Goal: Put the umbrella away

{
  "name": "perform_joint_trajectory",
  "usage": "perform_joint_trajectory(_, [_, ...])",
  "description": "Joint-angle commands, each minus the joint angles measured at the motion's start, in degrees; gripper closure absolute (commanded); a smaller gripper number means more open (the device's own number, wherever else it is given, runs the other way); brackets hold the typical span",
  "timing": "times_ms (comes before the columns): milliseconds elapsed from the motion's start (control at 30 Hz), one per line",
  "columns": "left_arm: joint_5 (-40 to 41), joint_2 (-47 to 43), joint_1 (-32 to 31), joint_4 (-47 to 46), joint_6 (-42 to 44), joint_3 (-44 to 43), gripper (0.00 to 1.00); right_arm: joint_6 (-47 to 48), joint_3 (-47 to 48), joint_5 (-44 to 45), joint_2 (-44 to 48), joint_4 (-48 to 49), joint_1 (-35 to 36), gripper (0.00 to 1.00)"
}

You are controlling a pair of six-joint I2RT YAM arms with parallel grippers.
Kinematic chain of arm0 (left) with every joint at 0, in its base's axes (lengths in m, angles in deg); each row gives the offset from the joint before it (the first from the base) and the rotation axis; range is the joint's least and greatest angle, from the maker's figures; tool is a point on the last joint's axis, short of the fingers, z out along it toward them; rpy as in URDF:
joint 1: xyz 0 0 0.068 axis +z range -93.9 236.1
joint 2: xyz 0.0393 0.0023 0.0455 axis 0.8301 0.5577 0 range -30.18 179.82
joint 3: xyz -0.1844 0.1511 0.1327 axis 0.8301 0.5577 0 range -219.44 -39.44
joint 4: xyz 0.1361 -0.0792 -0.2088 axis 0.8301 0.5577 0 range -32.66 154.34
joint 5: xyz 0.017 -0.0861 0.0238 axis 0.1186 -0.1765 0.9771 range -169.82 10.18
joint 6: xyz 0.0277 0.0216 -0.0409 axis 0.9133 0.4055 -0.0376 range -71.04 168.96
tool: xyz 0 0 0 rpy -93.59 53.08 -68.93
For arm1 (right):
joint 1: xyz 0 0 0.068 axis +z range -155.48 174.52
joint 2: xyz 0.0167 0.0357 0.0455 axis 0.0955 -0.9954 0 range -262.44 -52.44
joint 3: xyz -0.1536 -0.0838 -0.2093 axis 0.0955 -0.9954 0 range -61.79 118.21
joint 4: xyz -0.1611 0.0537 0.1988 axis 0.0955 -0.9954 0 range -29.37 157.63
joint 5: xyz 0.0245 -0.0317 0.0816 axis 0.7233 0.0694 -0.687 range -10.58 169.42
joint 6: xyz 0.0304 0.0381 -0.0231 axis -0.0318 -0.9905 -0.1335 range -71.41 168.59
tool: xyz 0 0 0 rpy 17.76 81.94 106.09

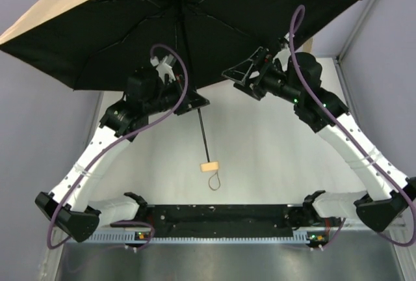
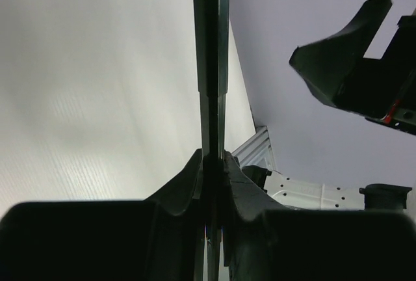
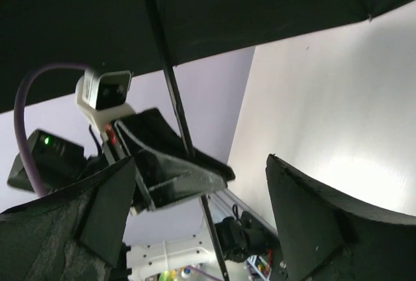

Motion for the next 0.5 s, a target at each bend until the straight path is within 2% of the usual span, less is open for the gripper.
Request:
perform_joint_trajectory(0, [1.3,0.5,-1.2,-0.3,3.2,-3.1,1.0,3.6,8.3,3.5,-3.8,-2.1,0.7,0.19])
perform_joint_trajectory(233, [3.8,-1.1,-3.5,0.9,7.0,0.0,1.0,5.2,17.8,5.4,-14.0,-4.5,2.2,0.24])
perform_joint_trajectory(467, [3.9,-1.7,-4.6,1.6,8.6,1.6,1.0,7.8,26.1,3.7,-22.4,-7.3,4.5,0.29])
